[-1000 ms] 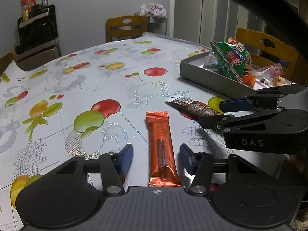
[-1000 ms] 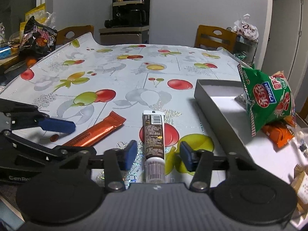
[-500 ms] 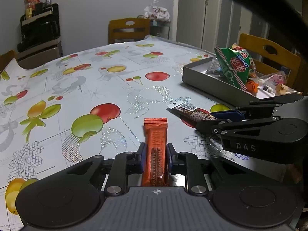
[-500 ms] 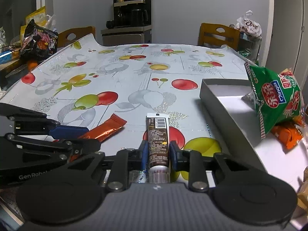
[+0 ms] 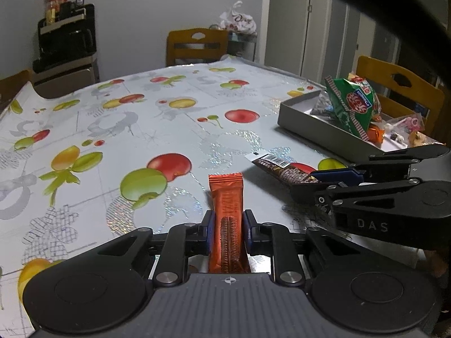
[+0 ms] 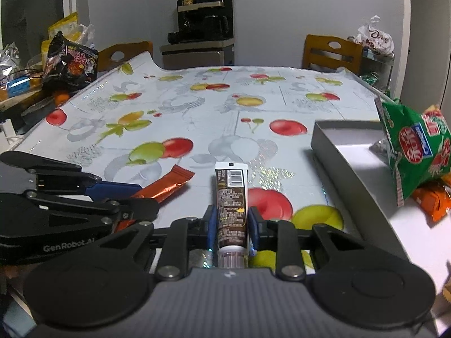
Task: Organize snacks
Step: 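Lift the tube and orange bar and carry both toward the grey box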
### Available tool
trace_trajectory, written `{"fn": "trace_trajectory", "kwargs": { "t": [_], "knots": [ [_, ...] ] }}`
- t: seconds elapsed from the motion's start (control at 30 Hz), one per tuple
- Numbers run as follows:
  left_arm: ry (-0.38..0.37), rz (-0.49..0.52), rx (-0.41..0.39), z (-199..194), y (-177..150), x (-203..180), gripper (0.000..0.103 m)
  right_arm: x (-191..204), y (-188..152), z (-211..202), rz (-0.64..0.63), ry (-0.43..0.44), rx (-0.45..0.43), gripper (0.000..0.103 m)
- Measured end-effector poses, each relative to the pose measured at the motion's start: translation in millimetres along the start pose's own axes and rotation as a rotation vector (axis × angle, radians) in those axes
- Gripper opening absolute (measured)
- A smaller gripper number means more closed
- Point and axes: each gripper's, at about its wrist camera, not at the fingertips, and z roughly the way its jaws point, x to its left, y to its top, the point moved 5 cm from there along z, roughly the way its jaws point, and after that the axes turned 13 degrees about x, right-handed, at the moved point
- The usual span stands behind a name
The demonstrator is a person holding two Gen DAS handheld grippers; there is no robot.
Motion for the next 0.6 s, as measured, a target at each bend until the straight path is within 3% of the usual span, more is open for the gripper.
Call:
{"fn": "trace_trajectory", "kwargs": {
  "t": [0.2, 0.43, 0.6],
  "knots": [
    [0.025, -0.024, -0.017, -5.6, 2.6, 12.1, 0.023, 12.4, 11.0, -11.5, -0.045, 0.005, -0.041, 0.024],
    [0.042, -0.051, 0.002, -5.0, 1.1, 20.5, 0.023, 19.8, 3.3, -2.5, -0.057, 0.026, 0.0, 0.024],
    [0.055, -0.046, -0.027, -13.4, 14.4, 18.8, 0.023, 14.8, 5.1, -17.5, -0.049, 0.038, -0.041, 0.024]
  ]
}}
